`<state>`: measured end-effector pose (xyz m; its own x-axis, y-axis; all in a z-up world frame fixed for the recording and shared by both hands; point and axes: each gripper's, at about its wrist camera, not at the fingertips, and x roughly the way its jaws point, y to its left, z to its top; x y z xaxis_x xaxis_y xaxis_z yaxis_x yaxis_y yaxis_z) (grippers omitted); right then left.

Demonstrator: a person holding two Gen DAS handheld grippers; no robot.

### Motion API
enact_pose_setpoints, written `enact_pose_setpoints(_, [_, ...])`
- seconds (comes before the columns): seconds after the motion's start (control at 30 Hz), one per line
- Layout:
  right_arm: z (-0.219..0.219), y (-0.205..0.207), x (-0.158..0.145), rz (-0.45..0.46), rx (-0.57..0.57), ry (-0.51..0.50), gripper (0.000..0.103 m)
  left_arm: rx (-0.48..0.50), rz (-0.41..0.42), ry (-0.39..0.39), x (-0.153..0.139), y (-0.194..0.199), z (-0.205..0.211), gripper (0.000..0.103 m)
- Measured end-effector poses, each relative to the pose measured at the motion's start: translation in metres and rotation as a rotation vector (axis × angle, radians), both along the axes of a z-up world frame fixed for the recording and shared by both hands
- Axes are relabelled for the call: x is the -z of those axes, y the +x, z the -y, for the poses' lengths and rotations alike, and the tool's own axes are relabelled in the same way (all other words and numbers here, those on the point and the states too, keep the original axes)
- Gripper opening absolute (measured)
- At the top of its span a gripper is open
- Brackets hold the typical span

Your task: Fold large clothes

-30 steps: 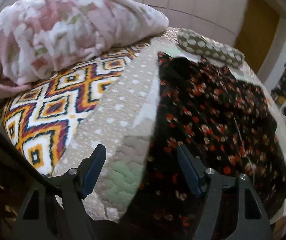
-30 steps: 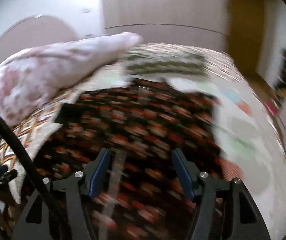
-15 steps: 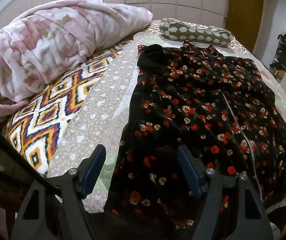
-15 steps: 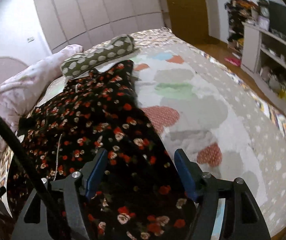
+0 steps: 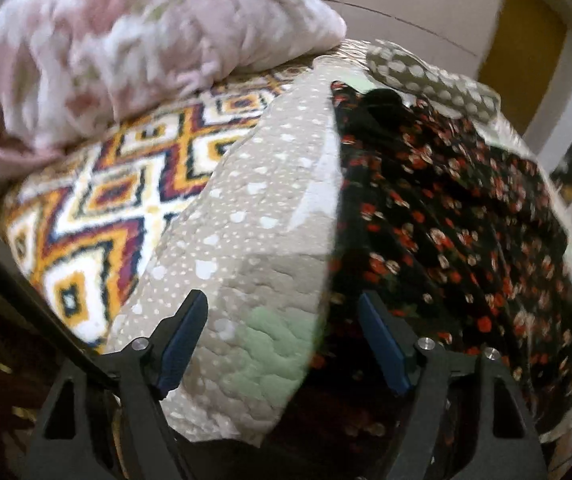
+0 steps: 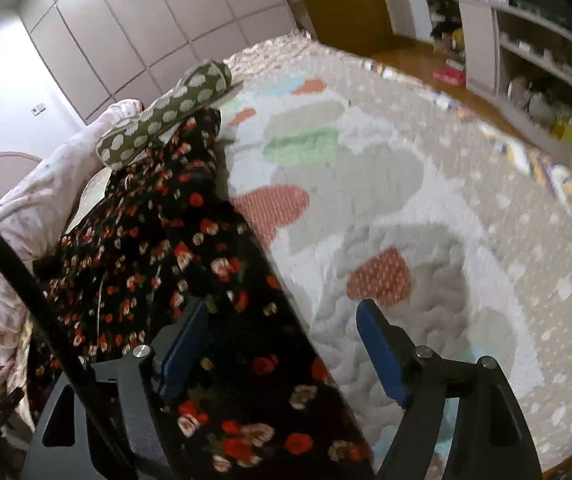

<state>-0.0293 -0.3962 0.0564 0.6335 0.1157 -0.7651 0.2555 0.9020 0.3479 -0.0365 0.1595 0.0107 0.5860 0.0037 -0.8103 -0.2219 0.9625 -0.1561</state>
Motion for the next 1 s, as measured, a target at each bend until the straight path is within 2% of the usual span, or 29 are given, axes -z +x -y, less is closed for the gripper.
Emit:
enact_pose_setpoints(0.13, [0.006,0.0,0.025,-0.045,-0.066,0.168,0.081,0.024,-0.046,-0.226,0.026,0.007,-0.026,0.077])
enact_pose_setpoints(0.17, [0.006,-0.001,0.032,-0.053,-0.085,0.208,0.081,0.029,-0.041,-0.236,0.027,0.006,-0.026,0.078])
enact_pose_setpoints(0.27, [0.004,-0.004,0.032,-0.035,-0.106,0.23,0.082,0.066,-0.031,-0.249,0.025,0.003,-0.021,0.078])
enact_pose_setpoints(0.33, [0.005,-0.006,0.032,-0.026,-0.119,0.285,0.082,0.092,-0.02,-0.285,0.022,-0.002,-0.017,0.078])
enact_pose_setpoints(0.47, [0.008,-0.01,0.034,-0.025,-0.118,0.32,0.082,0.144,-0.026,-0.372,0.023,-0.009,-0.005,0.078])
enact_pose_setpoints(0.73, [0.01,-0.023,0.035,-0.016,-0.146,0.373,0.082,0.228,-0.045,-0.324,0.025,-0.027,0.028,0.077])
enact_pose_setpoints(0.8, [0.01,-0.028,0.037,-0.009,-0.161,0.392,0.082,0.257,-0.048,-0.286,0.024,-0.031,0.037,0.07])
enact_pose_setpoints(0.87, [0.009,-0.031,0.037,-0.002,-0.174,0.405,0.08,0.276,-0.059,-0.269,0.024,-0.034,0.04,0.049])
enact_pose_setpoints(0.93, [0.008,-0.035,0.038,0.001,-0.188,0.413,0.077,0.272,-0.063,-0.246,0.024,-0.037,0.04,0.042])
enact_pose_setpoints(1.0, [0.006,-0.037,0.038,0.002,-0.208,0.42,0.075,0.264,-0.061,-0.248,0.025,-0.038,0.038,0.041])
